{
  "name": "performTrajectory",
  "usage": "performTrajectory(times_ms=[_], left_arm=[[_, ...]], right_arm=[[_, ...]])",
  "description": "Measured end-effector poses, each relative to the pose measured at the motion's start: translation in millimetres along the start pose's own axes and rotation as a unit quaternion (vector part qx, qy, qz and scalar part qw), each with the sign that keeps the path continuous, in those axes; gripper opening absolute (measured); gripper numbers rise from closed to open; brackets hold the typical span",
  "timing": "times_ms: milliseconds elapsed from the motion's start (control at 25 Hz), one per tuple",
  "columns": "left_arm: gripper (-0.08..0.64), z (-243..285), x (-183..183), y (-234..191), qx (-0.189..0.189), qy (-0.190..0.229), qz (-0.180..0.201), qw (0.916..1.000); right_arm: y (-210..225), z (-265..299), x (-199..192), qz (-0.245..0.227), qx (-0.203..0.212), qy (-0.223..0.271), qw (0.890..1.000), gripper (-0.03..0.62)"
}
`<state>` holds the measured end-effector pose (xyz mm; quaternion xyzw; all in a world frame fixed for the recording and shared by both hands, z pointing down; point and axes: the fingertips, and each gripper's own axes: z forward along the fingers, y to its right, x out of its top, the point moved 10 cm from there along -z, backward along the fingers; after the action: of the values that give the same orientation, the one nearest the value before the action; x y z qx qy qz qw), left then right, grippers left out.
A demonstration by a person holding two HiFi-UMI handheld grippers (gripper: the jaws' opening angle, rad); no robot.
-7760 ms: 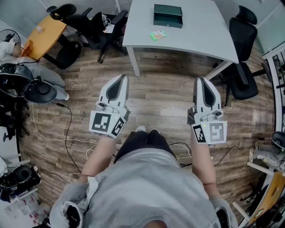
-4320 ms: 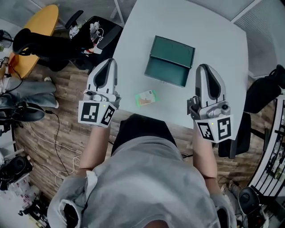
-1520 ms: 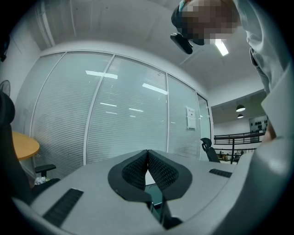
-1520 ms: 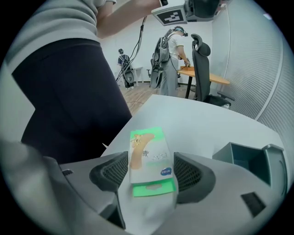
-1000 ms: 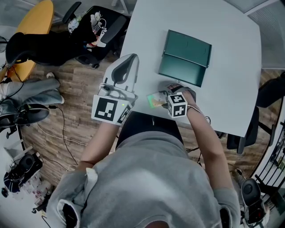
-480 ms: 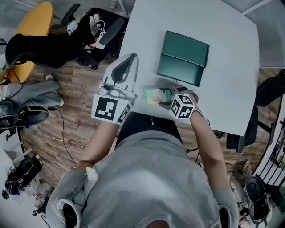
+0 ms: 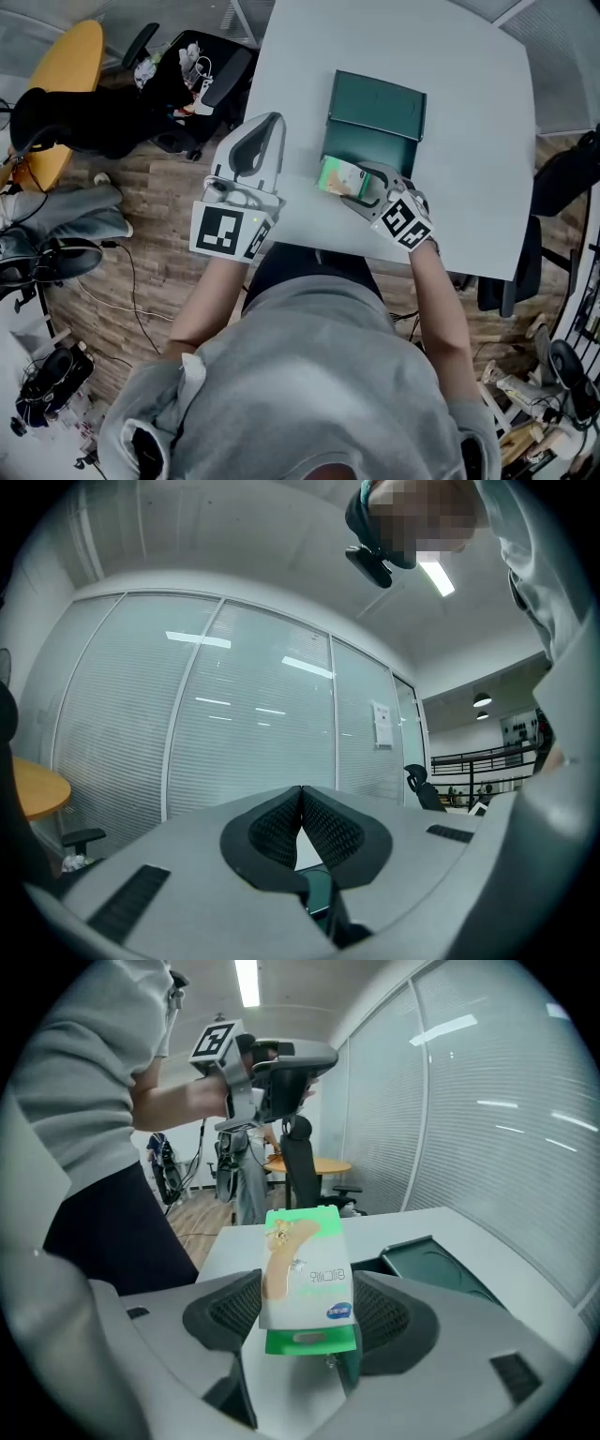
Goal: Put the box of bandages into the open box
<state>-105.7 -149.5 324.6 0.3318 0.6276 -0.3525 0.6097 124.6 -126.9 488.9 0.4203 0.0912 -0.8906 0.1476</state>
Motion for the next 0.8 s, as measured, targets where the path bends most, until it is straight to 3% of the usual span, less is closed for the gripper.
performTrajectory(times_ms=[200, 360, 600, 800], left_arm=[[0.017, 4.7, -1.0, 2.3, -0.004, 0.0, 0.0, 1.0], [0.017, 6.5, -1.1, 2.5, -0.002, -0.002, 0.0, 1.0], [0.017, 5.3, -1.4, 0.4, 0.007, -0.01, 0.003, 0.9999], [0.017, 4.2, -3.5, -2.4, 0.016, -0.015, 0.005, 0.9997]], right_arm=[[30.3, -13.3, -11.4, 0.053, -0.057, 0.01, 0.997, 0.27], [57.2, -16.2, -24.5, 0.079, -0.086, -0.015, 0.993, 0.27], [84.5, 3.7, -56.5, 0.043, -0.055, -0.134, 0.989, 0.272], [93.1, 20.0, -69.0, 0.035, -0.042, -0.175, 0.983, 0.272]])
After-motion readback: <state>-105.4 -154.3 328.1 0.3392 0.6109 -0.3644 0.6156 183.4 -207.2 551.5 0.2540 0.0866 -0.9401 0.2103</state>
